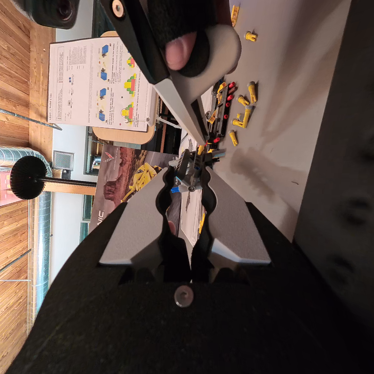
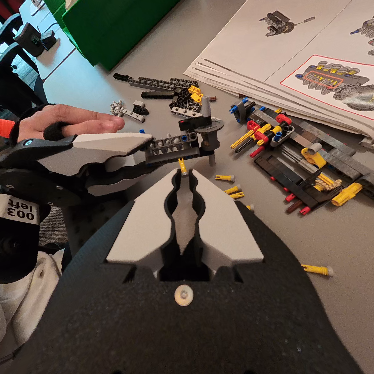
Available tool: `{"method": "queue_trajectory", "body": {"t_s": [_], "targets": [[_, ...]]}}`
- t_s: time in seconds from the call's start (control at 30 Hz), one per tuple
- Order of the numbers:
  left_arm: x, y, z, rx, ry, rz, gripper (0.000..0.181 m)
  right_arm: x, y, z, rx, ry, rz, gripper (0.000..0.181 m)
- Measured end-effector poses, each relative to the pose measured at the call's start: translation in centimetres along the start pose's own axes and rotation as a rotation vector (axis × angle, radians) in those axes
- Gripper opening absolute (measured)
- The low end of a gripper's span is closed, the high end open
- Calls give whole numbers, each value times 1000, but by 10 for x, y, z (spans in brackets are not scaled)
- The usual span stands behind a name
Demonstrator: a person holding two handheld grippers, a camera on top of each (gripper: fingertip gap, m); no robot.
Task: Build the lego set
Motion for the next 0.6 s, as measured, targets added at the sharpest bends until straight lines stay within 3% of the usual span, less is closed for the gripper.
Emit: {"method": "queue_trajectory", "body": {"t_s": [0.6], "targets": [[-1,5,4,-141,-35,-32,24,1,4,8,16,-104,111,5]]}}
Point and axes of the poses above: each gripper's, where its closed fingertips meet, x out along the fingers, z out of its top, y = z × x across the jaws, the point moved 5 cm from there along -x, back along the fingers
